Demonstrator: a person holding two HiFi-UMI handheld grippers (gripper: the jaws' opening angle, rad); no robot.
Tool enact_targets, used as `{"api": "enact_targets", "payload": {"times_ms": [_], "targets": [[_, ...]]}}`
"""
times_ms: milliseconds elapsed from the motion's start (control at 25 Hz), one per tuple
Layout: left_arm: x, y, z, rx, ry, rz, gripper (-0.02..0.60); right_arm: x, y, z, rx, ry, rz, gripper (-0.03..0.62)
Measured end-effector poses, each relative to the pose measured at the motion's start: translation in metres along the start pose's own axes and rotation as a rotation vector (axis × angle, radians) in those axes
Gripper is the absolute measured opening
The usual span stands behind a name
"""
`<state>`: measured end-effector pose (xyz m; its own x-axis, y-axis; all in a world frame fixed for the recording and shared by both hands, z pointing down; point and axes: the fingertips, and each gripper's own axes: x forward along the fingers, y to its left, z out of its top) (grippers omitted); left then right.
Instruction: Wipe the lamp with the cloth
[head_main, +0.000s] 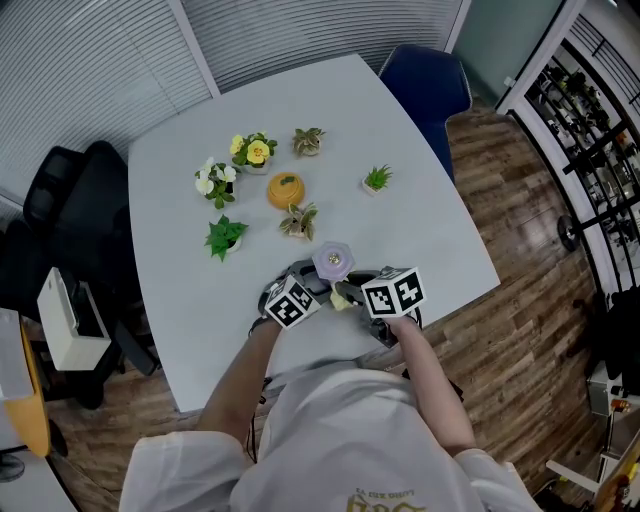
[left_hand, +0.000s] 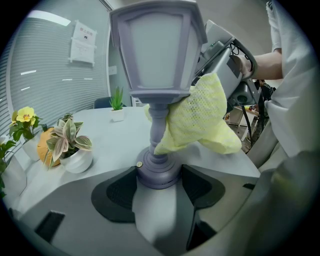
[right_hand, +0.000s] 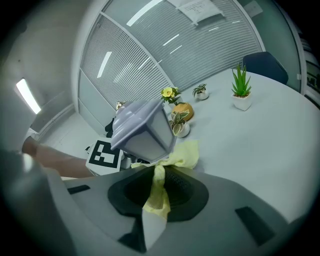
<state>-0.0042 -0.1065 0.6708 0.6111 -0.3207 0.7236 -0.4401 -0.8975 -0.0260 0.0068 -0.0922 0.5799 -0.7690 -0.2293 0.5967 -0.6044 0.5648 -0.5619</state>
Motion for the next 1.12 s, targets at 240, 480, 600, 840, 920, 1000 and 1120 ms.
{"api": "enact_targets", "payload": {"times_ms": [240,480,600,840,920,1000,1120], "targets": [[0.000,0.000,-0.001,0.002,0.002,0.000,0.284,0.007,0.000,0.000,0.000,0.011,0.008,0.071],[0.000,0.000,0.000,0.003,-0.002,0.001,0.284,0.012,-0.006,-0.002,0.004,0.034,0.008,0.070],[0.000,0.000,0.000,0.002,0.000,-0.001,0.284,0.014,-0.009,-0.004,0.000,0.050,0.003,0.070],[0.000,0.000,0.001,0.001,0.001,0.000,0.284,0.021,-0.027,-0.015,-0.016,0.115,-0.055,0.071],[0.001,-0.001,0.000,0.002,0.001,0.000,0.284,0.024,-0.030,-0.018,-0.016,0.128,-0.063,0.071],[0.001,0.000,0.000,0.003,0.001,0.001,0.284,0.026,-0.032,-0.019,-0.020,0.137,-0.067,0.071],[0.000,0.000,0.000,0.003,0.000,0.002,0.284,0.026,-0.035,-0.021,-0.017,0.138,-0.075,0.070]]}}
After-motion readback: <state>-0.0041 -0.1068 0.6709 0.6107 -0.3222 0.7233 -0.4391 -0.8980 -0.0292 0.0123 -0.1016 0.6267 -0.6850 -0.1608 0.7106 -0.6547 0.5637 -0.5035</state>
